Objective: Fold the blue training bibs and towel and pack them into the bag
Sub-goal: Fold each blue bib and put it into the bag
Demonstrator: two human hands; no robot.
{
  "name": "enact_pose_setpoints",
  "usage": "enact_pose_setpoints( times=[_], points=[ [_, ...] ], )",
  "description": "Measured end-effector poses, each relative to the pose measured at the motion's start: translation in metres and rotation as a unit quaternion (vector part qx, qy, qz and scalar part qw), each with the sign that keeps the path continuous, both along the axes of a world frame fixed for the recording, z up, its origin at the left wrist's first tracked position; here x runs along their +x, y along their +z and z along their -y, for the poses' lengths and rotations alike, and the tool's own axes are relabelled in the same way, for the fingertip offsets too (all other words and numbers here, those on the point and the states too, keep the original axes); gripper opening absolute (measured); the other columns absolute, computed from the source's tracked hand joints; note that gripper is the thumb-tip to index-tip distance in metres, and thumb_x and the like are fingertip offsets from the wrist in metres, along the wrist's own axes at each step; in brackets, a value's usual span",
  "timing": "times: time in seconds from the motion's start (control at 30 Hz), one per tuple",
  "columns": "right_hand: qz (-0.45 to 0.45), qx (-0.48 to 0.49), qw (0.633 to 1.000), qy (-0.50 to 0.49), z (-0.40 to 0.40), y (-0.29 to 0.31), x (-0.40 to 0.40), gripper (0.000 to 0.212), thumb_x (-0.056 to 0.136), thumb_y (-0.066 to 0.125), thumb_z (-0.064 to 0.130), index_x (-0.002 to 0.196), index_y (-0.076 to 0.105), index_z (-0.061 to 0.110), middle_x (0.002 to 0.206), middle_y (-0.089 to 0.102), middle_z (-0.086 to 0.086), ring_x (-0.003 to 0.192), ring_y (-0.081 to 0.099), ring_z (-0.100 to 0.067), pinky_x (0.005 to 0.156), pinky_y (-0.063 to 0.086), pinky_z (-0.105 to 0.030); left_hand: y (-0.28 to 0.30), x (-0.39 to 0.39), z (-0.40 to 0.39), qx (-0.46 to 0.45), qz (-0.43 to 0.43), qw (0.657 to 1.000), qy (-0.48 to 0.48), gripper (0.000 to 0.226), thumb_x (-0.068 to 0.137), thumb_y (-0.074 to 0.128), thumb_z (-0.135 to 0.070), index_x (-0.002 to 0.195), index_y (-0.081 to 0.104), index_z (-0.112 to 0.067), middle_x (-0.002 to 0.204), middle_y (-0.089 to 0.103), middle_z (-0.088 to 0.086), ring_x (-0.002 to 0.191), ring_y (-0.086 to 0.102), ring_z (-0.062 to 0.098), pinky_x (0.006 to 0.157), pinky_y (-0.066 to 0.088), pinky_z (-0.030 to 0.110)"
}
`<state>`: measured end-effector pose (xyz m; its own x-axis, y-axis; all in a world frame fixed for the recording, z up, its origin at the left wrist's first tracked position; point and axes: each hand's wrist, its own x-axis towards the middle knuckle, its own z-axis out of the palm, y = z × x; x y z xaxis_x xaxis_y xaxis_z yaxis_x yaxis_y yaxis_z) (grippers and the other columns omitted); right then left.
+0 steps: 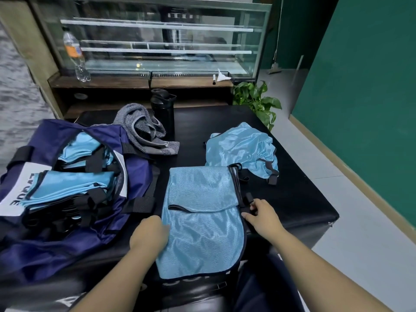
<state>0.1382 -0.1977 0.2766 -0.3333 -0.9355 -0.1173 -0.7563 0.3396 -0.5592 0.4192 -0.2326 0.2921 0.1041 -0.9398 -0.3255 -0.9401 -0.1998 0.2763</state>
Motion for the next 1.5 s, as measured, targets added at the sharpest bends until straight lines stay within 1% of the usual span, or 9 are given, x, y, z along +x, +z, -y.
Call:
enact_pose_setpoints(
  times=[0.13, 0.27, 0.47, 0.6, 0.77, 0.9, 1.17, 1.33, 1.5],
  points=[
    [-0.012, 0.006, 1.0, 0.015, -0.001, -0.004, -0.002, 0.032, 0.086, 0.068, 0.038, 0.105, 0.056, 0.015, 0.099, 0.047, 0.005, 0.097, 0.053, -0.018, 0.084, 0.044, -0.033, -0.002, 0.0, -0.004, -0.044, -0.035, 0.998, -0.014, 0.019, 0.094, 0.047, -0.023, 0.077, 0.046, -0.014, 0.091, 0.058, 0.006, 0.081, 0.055, 0.025, 0.066, 0.038, 0.03],
    [0.054, -0.029, 0.998, 0.012, -0.002, -0.001, -0.007, 0.015, 0.09, 0.064, 0.024, 0.088, 0.05, 0.021, 0.082, 0.046, 0.007, 0.079, 0.049, -0.014, 0.07, 0.039, -0.02, 0.0, 0.008, -0.005, -0.074, -0.151, 0.985, 0.042, 0.025, 0.088, 0.05, -0.016, 0.067, 0.035, -0.014, 0.066, 0.047, 0.004, 0.062, 0.043, 0.022, 0.057, 0.032, 0.033],
    [0.098, -0.064, 0.993, 0.018, 0.001, 0.012, -0.017, 0.016, 0.094, 0.056, 0.009, 0.109, 0.053, 0.015, 0.078, 0.049, 0.008, 0.072, 0.048, -0.007, 0.062, 0.036, -0.005, -0.005, 0.01, -0.006, -0.045, -0.257, 0.961, 0.09, 0.023, 0.098, 0.042, -0.017, 0.077, 0.042, -0.008, 0.074, 0.049, 0.006, 0.082, 0.055, 0.036, 0.066, 0.033, 0.032],
    [0.098, -0.065, 0.993, -0.008, 0.002, 0.015, -0.021, 0.019, 0.096, 0.051, 0.008, 0.115, 0.054, 0.009, 0.087, 0.056, 0.004, 0.079, 0.052, -0.013, 0.065, 0.036, -0.018, -0.01, 0.008, -0.015, -0.012, -0.213, 0.976, 0.048, 0.03, 0.098, 0.046, -0.018, 0.071, 0.032, -0.017, 0.071, 0.041, 0.0, 0.083, 0.046, 0.023, 0.072, 0.034, 0.028],
    [0.099, -0.047, 0.994, -0.026, 0.003, 0.017, -0.025, 0.036, 0.092, 0.045, -0.003, 0.125, 0.053, 0.009, 0.105, 0.057, 0.0, 0.098, 0.054, -0.016, 0.082, 0.037, -0.023, 0.001, 0.013, -0.013, 0.047, -0.114, 0.992, -0.01, 0.036, 0.092, 0.057, -0.034, 0.099, 0.036, -0.006, 0.094, 0.056, 0.013, 0.085, 0.056, 0.031, 0.073, 0.045, 0.034],
    [0.069, -0.145, 0.984, -0.074, 0.005, 0.027, -0.019, 0.048, 0.082, 0.046, -0.011, 0.123, 0.058, 0.011, 0.112, 0.053, -0.002, 0.115, 0.049, -0.024, 0.099, 0.041, -0.033, 0.014, 0.0, -0.007, -0.098, -0.043, 0.99, -0.096, 0.021, 0.092, 0.054, -0.026, 0.102, 0.043, -0.011, 0.11, 0.05, 0.009, 0.102, 0.055, 0.03, 0.082, 0.043, 0.036],
    [-0.147, -0.032, 0.962, 0.229, 0.009, 0.027, -0.003, 0.052, 0.086, 0.056, 0.021, 0.137, 0.046, 0.027, 0.149, 0.032, 0.012, 0.143, 0.015, -0.012, 0.116, 0.01, -0.036, -0.003, -0.035, 0.01, -0.178, -0.005, 0.924, -0.339, 0.043, 0.096, 0.049, -0.03, 0.138, 0.041, -0.028, 0.139, 0.038, -0.009, 0.131, 0.034, 0.014, 0.096, 0.04, 0.032],
    [-0.196, -0.121, 0.954, 0.191, 0.014, 0.017, -0.002, 0.033, 0.083, 0.062, 0.014, 0.115, 0.06, 0.023, 0.119, 0.056, 0.009, 0.12, 0.046, -0.013, 0.102, 0.02, -0.026, -0.006, -0.036, 0.029, -0.195, 0.026, 0.907, -0.373, 0.029, 0.09, 0.055, -0.012, 0.116, 0.052, -0.026, 0.11, 0.049, -0.005, 0.104, 0.05, 0.017, 0.075, 0.048, 0.032],
    [-0.213, -0.17, 0.935, 0.226, 0.021, 0.011, 0.0, 0.026, 0.066, 0.078, 0.016, 0.086, 0.063, 0.022, 0.087, 0.059, 0.01, 0.091, 0.058, -0.018, 0.091, 0.039, -0.036, 0.0, -0.027, 0.056, -0.257, 0.108, 0.859, -0.429, 0.049, 0.034, 0.086, -0.005, 0.07, 0.06, -0.026, 0.065, 0.048, -0.006, 0.054, 0.052, 0.016, 0.04, 0.032, 0.025]
  ],
)
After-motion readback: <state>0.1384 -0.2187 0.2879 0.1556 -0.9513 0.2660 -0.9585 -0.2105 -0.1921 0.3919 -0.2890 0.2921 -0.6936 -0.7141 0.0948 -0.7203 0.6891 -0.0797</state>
